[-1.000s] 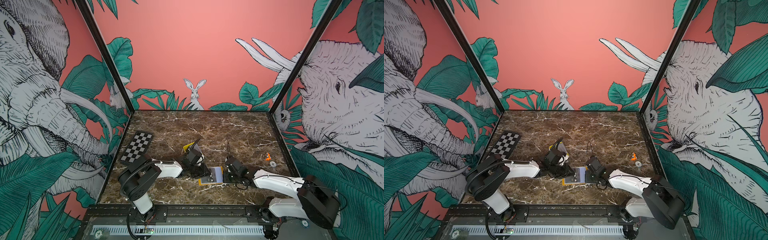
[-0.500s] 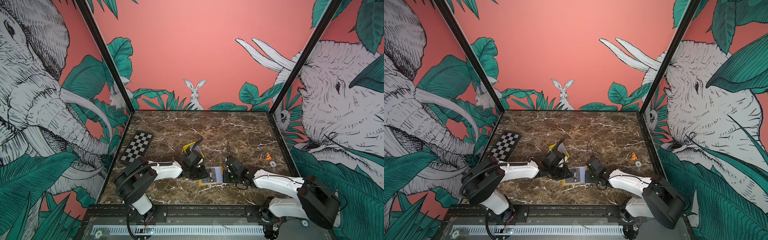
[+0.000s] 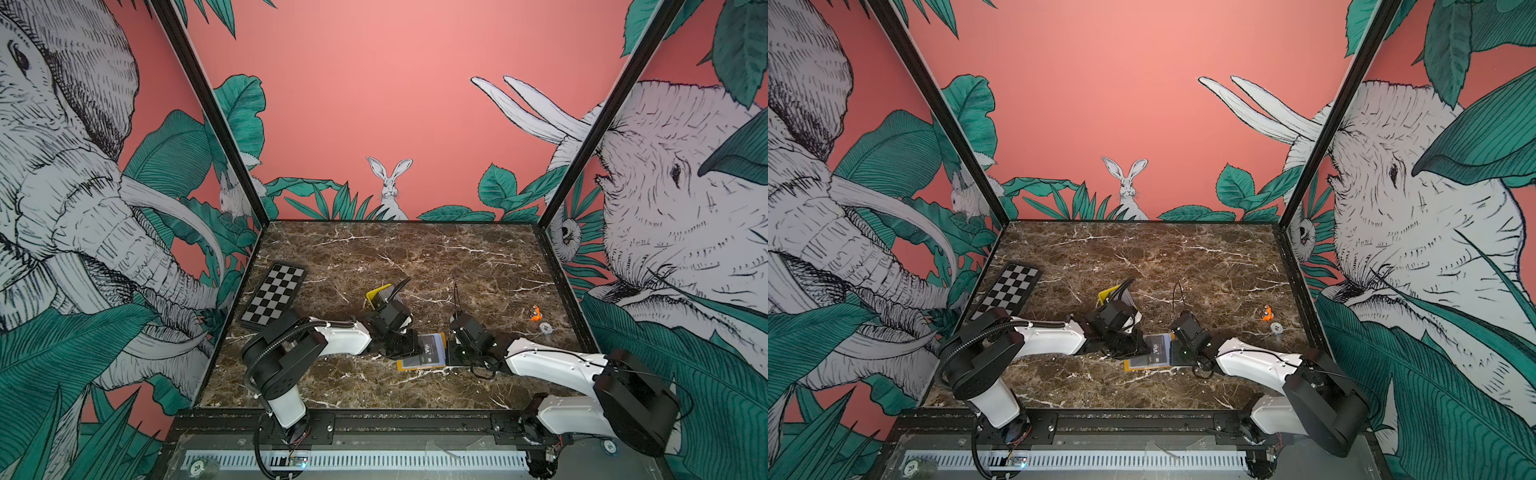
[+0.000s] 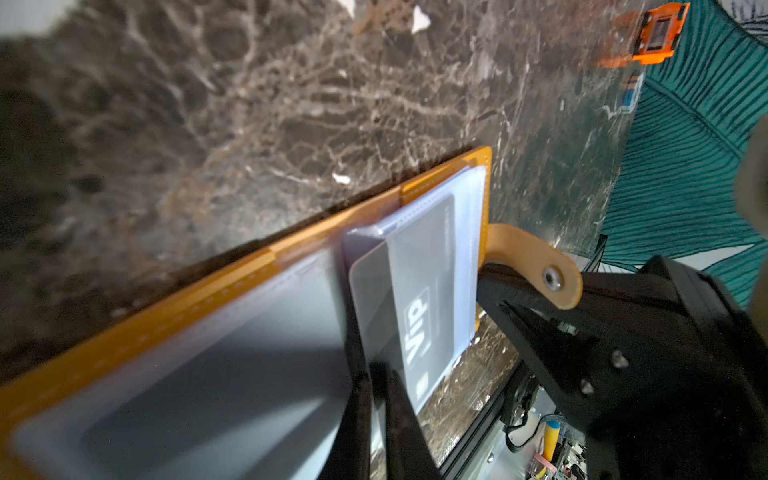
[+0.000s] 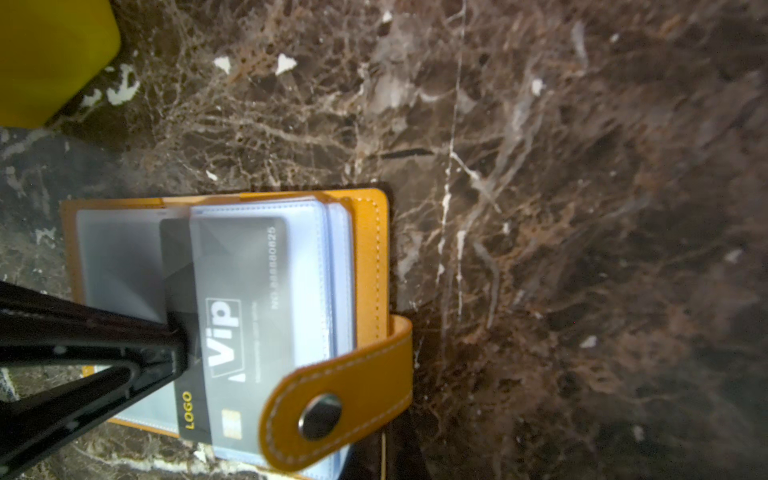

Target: Put the credit cards into the card holder

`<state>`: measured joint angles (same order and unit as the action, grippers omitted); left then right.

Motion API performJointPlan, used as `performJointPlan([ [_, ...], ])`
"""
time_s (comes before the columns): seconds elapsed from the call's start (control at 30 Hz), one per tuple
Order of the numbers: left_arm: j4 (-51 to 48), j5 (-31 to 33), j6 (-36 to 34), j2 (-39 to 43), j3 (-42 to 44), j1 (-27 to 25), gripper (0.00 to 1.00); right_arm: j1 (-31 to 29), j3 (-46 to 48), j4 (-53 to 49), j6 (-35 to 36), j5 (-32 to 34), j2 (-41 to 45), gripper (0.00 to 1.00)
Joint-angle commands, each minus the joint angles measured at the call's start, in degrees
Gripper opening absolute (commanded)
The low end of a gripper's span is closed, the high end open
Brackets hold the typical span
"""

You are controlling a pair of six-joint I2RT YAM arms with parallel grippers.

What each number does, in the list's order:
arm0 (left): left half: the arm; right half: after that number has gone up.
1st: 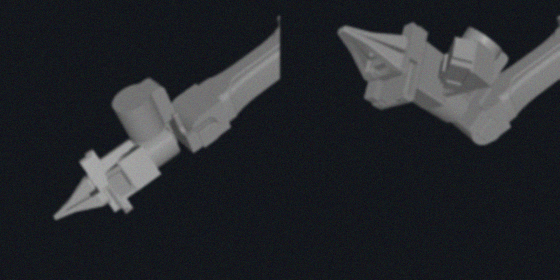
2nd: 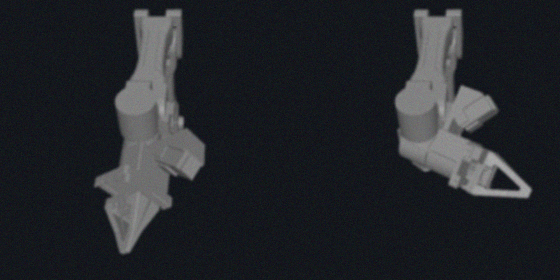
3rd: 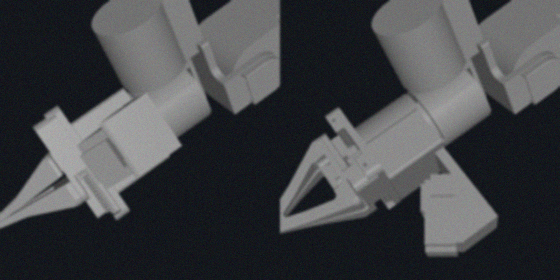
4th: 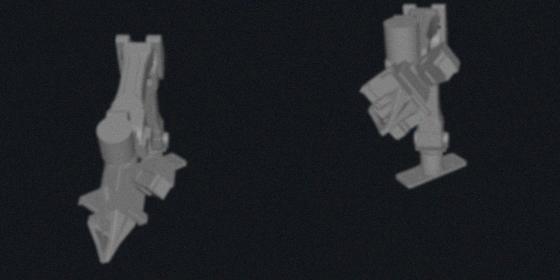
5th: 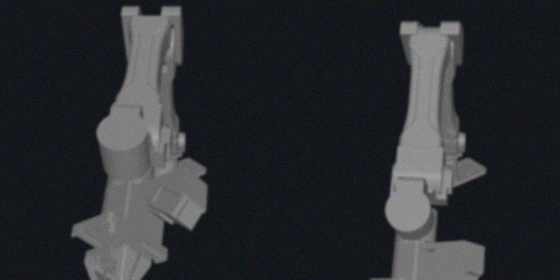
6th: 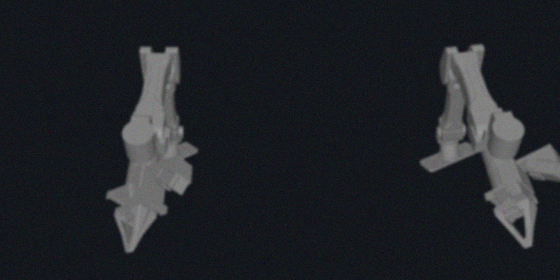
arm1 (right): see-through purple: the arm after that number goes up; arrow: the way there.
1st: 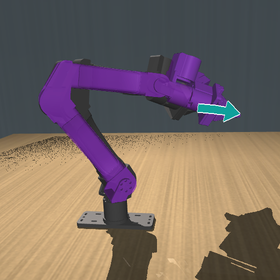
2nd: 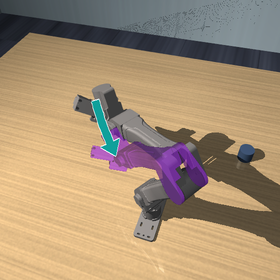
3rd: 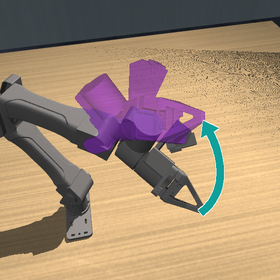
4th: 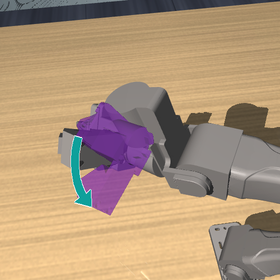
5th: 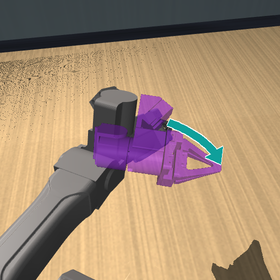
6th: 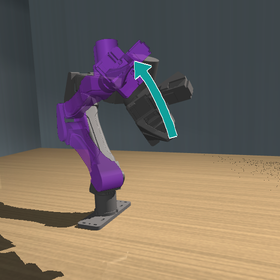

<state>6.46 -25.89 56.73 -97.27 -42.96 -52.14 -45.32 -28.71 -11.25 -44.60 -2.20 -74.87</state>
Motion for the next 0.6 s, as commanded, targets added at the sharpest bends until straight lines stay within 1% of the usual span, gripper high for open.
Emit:
performJointPlan([
  [0.0, 2.50, -0.87, 1.61, -0.79, -0.99, -0.84, 0.10, 0.23, 1.81, -1.48, 0.21, 0.54, -3.42, 0.05],
  [0.17, 2.78, -0.59, 1.58, -1.20, -1.07, -1.03, 0.09, 0.19, 2.04, -1.24, 0.04, 0.41, -3.27, 0.04],
  [0.3, -1.54, 1.25, -0.46, -0.49, -1.75, -1.03, 0.08, 0.23, 2.61, -0.98, -0.21, 0.44, -2.03, 0.04],
  [0.37, -2.38, 1.92, -0.87, -0.26, -1.61, -1.03, 0.08, 0.23, 3.08, -0.50, -0.63, 0.40, -0.71, 0.05],
  [0.47, -2.75, 2.29, -1.08, -0.66, -1.60, -1.11, 0.08, 0.20, 3.48, -0.64, -1.01, 0.44, 2.01, 0.10],
  [0.57, -2.23, 2.43, -1.16, -1.90, -1.69, -1.13, 0.08, 0.23, 3.38, -1.88, -1.39, 1.05, 5.56, 0.11],
])
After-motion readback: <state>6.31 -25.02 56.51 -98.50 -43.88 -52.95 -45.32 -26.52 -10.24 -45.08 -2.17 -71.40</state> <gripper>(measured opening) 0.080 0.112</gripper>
